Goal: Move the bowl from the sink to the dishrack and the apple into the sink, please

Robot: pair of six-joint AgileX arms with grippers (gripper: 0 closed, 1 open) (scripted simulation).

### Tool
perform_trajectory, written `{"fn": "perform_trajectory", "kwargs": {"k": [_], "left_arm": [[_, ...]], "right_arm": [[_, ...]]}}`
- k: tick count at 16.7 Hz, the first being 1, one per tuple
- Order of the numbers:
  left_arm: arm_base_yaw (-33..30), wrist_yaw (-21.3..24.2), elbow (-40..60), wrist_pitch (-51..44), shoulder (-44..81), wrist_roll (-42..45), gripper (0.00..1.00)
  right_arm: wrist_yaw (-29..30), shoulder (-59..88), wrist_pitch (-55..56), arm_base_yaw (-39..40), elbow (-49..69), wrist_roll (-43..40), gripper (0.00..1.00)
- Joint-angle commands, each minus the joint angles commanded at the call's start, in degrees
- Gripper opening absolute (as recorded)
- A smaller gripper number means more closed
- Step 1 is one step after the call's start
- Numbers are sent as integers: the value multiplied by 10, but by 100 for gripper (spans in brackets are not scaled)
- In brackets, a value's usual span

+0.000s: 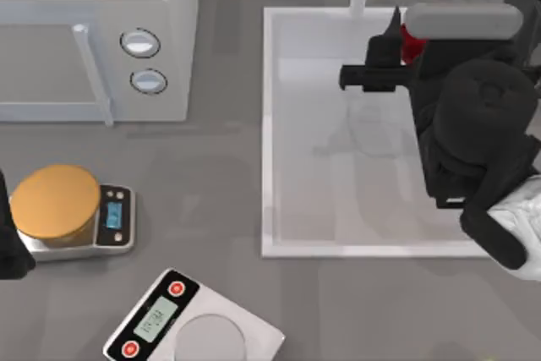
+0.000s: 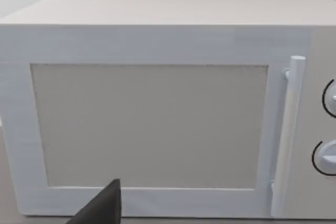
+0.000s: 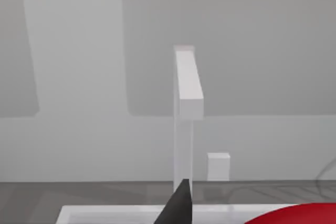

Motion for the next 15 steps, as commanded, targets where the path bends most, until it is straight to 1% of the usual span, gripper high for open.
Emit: {"fn": "perform_trajectory", "kwargs": {"k": [10,12,15], "left_arm": [[0,0,0,0,0,0,100],[0,0,0,0,0,0,100],[0,0,0,0,0,0,100]], "right_arm": [[4,265,311,0,-45,-3,0],[4,294,346,-1,-51,-3,0],[4,304,358,0,-53,-3,0]]}}
